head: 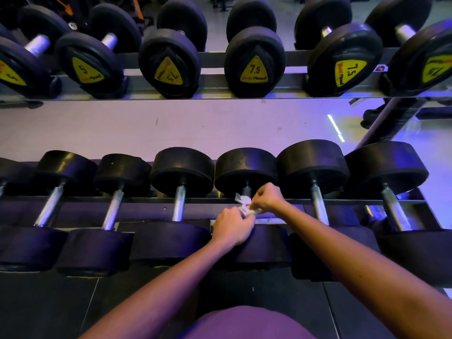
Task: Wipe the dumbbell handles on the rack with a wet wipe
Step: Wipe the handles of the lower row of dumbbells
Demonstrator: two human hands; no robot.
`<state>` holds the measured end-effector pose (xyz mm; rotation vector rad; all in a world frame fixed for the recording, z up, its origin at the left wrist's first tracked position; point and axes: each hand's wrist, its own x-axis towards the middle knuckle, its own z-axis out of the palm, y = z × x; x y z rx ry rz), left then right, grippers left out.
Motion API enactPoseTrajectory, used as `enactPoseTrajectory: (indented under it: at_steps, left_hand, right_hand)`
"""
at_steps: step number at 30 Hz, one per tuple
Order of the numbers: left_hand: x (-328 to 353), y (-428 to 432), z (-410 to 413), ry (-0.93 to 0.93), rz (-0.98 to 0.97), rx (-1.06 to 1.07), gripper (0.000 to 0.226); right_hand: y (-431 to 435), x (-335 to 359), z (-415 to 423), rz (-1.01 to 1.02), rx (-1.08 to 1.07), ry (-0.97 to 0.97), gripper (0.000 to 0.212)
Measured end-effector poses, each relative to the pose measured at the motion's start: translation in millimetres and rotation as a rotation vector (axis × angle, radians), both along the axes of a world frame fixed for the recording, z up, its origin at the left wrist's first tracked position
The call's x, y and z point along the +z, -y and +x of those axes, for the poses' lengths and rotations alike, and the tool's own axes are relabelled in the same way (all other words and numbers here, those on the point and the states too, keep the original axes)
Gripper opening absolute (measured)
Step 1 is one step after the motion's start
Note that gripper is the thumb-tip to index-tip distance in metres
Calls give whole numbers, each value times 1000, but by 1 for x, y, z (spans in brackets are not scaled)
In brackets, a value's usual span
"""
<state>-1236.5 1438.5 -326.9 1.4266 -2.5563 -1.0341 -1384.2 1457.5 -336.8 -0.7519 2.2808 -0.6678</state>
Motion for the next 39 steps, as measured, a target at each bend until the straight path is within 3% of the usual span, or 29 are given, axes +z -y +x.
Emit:
enactPoseTrajectory:
  at_steps: [6,9,14,21,24,27,32,36,39]
  left_hand:
    - [-2,1,-3,0,-36,-9,39]
    - [-1,2,-2,9,-27,-17,36]
    - [-1,0,-2,7,-25,-10,39]
    - [-1,0,1,-19,-2,11,35]
    - [-2,1,0,-4,-22,6,39]
    - [-2,0,0,-6,-7,1,37]
    - [-1,-1,0,-3,-36,1,36]
    - [-1,-2,1,-13,-29,8,38]
    - [-3,-2,1,-2,-25,23,43]
  right_hand:
    - [-24,-6,11,108,81,24,6]
    - [-17,-5,10,-1,-13,-51,2]
    - [4,7,4,-192,-176,-58,12]
    - [0,6,10,-23,0,-65,18]
    - [-16,-1,14,66,76,-41,5]
    - [-26,-4,15,86,109,1,15]
    - [-14,0,15,-2,-27,-66,8]
    - [-1,13,7,-173,-211,-39,17]
    - [6,19,4,-184,-240,-20,16]
